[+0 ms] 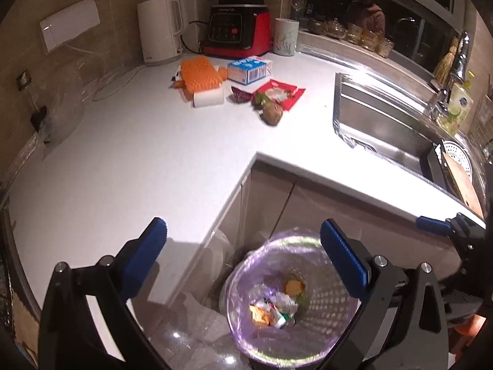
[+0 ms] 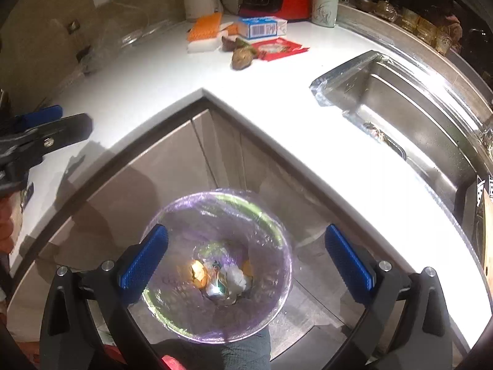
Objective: Collect trash
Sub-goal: 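Raise both tools back over the remaining items on the counter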
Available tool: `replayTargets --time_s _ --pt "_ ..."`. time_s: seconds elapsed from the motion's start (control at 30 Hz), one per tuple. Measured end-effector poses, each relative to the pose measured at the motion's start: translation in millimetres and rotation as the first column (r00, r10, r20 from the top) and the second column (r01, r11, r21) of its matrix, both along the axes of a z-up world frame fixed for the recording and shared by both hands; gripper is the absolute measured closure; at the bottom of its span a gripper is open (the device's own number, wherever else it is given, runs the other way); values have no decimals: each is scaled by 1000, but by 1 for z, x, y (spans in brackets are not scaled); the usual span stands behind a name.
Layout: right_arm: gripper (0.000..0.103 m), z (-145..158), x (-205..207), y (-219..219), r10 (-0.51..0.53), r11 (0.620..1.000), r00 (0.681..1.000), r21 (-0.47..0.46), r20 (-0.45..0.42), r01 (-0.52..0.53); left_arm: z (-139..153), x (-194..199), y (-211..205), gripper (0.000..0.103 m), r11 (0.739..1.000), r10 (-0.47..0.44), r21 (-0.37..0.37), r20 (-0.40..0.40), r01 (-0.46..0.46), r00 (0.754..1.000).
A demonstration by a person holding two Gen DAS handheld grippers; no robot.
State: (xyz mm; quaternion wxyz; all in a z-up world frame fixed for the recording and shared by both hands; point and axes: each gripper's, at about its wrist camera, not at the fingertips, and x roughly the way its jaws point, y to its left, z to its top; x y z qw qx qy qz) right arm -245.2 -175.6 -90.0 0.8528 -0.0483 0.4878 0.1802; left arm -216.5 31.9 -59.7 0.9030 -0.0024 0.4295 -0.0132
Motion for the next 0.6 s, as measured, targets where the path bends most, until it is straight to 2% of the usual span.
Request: replayTargets --time_s 0.13,0.3,0.37,0.5,0.57,0.6 --pt "2 20 35 -17 15 999 1000 36 20 -16 3 63 1 8 998 50 -32 -5 -50 999" --pt "2 25 88 -30 46 998 998 34 34 -47 -1 131 -11 8 993 85 -76 -20 -86 996" --pt "2 21 106 -35 57 998 998 35 24 -58 -9 151 -24 8 994 86 -68 -18 -87 996" --pt "2 12 137 -44 71 997 997 43 6 -71 -37 188 -46 8 997 60 -52 -76 -64 995" --pt "2 7 150 -48 74 996 997 54 -7 -74 -51 202 -52 13 997 58 -35 -105 -62 993" --pt "2 4 155 -51 76 995 997 59 -14 -75 -58 207 -54 21 998 62 -25 -117 -65 991"
